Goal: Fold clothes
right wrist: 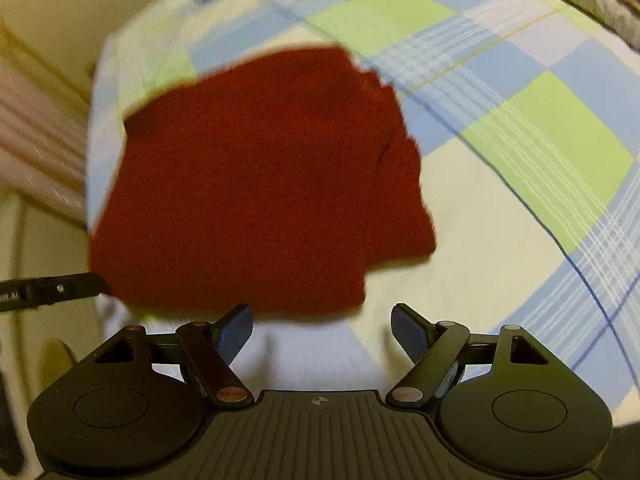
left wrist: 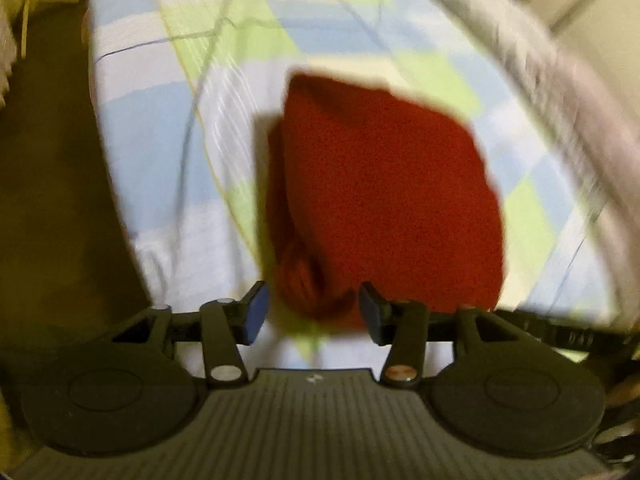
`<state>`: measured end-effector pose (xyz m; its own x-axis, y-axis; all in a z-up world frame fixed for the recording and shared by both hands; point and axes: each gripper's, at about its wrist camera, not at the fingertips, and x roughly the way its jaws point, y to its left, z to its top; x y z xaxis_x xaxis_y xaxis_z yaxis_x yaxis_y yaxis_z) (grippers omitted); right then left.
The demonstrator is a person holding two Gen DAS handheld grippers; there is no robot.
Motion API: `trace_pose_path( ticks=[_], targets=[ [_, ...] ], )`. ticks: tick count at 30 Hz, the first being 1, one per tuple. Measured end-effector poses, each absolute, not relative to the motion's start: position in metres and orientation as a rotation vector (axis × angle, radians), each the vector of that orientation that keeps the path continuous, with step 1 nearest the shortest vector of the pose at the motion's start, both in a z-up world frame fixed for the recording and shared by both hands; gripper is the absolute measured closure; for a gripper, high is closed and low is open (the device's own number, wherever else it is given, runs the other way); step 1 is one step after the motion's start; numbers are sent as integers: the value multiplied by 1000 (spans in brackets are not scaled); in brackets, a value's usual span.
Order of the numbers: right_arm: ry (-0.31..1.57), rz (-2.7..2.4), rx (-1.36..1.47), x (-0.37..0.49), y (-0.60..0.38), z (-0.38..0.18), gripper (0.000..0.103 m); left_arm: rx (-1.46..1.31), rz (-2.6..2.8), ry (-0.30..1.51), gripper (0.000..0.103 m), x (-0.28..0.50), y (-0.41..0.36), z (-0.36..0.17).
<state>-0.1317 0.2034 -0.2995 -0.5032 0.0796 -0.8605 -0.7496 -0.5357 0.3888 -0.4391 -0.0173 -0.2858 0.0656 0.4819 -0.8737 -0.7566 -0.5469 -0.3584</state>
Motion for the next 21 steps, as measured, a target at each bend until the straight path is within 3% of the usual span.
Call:
trace_pose_path(
  ticks=[5,9,21],
  targets=[
    [1516,1986,-670,-71,268,-326,24,-1444,1628,18,45,-486,-21,-293],
    [1760,1922,-516,-61,306,-375,20,-1510,1578,-126,44,-504,-13,-317],
    [1887,2076,-567,-107,334,-413,20,-1629,1478,-361,44,-523,1,-369]
  ],
)
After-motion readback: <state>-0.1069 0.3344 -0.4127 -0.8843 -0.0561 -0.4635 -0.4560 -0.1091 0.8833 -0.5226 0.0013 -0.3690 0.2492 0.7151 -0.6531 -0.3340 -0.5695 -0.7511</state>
